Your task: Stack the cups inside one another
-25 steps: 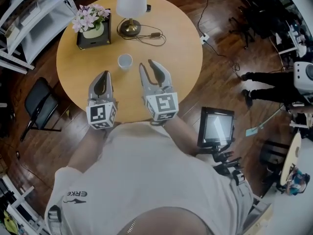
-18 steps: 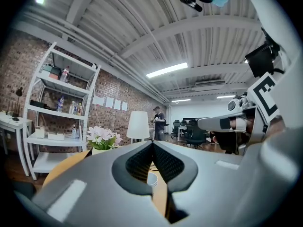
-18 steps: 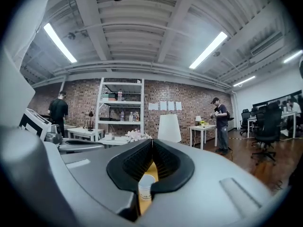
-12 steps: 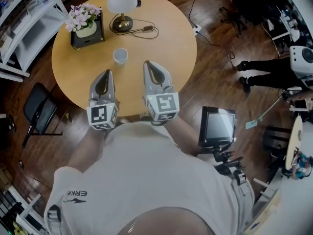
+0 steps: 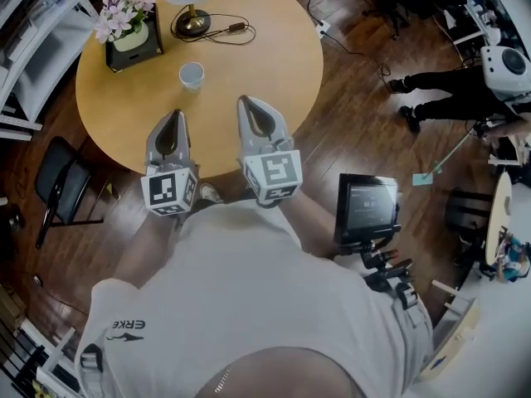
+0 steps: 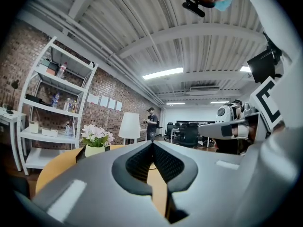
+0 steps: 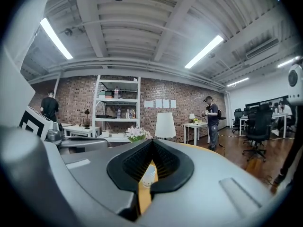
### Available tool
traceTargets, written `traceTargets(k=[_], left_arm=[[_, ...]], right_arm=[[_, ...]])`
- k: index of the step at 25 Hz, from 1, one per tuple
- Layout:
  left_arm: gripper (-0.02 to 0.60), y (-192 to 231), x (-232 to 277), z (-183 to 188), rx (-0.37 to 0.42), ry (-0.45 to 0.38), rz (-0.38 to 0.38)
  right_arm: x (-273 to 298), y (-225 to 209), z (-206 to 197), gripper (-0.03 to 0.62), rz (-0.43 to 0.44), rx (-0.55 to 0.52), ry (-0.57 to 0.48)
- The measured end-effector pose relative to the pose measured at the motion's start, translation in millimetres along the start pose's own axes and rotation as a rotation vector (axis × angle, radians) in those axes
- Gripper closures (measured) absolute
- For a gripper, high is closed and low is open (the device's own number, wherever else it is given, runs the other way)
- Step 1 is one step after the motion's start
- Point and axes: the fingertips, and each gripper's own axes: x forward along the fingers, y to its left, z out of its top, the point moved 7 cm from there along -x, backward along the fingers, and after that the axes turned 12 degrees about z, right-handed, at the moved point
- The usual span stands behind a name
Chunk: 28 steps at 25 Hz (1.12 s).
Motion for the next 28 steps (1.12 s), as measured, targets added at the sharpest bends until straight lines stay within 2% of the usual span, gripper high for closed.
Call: traceTargets(k=[5, 9, 13, 17, 22, 28], left_arm=[[0.580, -16.0, -11.8, 0.0, 0.017, -0.010, 0.058], [0.580, -47.4, -31.9, 1.9, 0.029, -0.013, 0.099], [0.580, -79.7, -55.4, -7.9, 0.038, 0.010, 0.151], [0.580, -94.5, -78.9, -18.1, 0.042, 0.033, 0.188], [0.580, -99.1, -101.5, -20.5, 0.046, 0.035, 0.203], [0.580, -108.7, -112.1, -7.9, 0.040, 0.002, 0.172]], right_arm=[[-19.8, -10.0, -2.2, 0.580, 0.037, 0.003, -0.018], [-54.0, -23.5, -5.6, 0.580, 0.070, 0.019, -0.015], [-89.3, -33.6, -18.5, 0.580, 0.117, 0.047, 0.000], [-107.5, -33.0, -33.7, 0.580, 0.157, 0.069, 0.025], [-122.6, -21.8, -37.3, 0.580, 0.175, 0.073, 0.025], [-139.1, -13.9, -24.2, 0.580, 0.163, 0.066, 0.015]])
